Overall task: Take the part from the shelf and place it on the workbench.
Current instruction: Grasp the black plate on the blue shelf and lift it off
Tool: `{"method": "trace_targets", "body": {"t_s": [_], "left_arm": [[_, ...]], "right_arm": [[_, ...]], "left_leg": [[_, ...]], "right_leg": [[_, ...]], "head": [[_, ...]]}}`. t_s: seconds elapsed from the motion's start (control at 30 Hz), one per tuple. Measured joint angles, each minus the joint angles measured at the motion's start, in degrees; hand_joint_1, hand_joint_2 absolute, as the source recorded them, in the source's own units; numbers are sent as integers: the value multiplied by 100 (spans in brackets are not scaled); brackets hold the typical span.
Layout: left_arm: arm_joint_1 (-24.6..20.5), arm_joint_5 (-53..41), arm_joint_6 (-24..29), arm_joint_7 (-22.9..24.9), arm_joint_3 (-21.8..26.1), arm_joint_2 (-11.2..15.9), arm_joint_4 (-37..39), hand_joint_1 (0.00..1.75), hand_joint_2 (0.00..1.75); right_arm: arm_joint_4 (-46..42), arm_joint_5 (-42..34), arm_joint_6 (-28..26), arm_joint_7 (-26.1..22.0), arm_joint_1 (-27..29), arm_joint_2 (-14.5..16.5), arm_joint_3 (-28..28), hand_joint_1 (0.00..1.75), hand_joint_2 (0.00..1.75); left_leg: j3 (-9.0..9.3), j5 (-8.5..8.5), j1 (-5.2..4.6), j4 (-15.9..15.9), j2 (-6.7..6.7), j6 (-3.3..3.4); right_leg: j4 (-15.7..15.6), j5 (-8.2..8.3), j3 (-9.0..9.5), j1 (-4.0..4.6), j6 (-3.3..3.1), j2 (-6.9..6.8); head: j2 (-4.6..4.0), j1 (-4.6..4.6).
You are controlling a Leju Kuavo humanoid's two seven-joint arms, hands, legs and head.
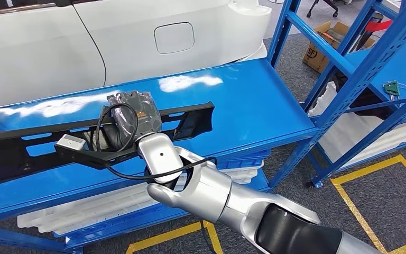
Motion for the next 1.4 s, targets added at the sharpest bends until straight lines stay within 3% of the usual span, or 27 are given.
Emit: {"method": "trace_targets", "body": {"t_s": [0.53,1.13,1.3,1.4], "left_arm": [[0,126,-57,0,14,0,0,0,175],[0,228,-110,0,56,6,0,0,175],[0,247,-132,0,60,10,0,0,175],[1,291,-132,0,83,13,0,0,175]], "right_arm": [[1,-33,-50,-8,-1,28,2,175,0],[-63,-287,-115,-52,-27,273,6,175,0],[-220,-1107,73,-485,0,290,-62,175,0],[-485,-2613,879,-1062,137,289,-266,175,0]], "left_leg": [[0,0,0,0,0,0],[0,0,0,0,0,0],[0,0,0,0,0,0],[-1,0,0,0,0,0]], "right_leg": [[0,0,0,0,0,0],[0,0,0,0,0,0],[0,0,0,0,0,0],[0,0,-2,0,0,0]], "head": [[0,0],[0,0],[0,0],[0,0]]}}
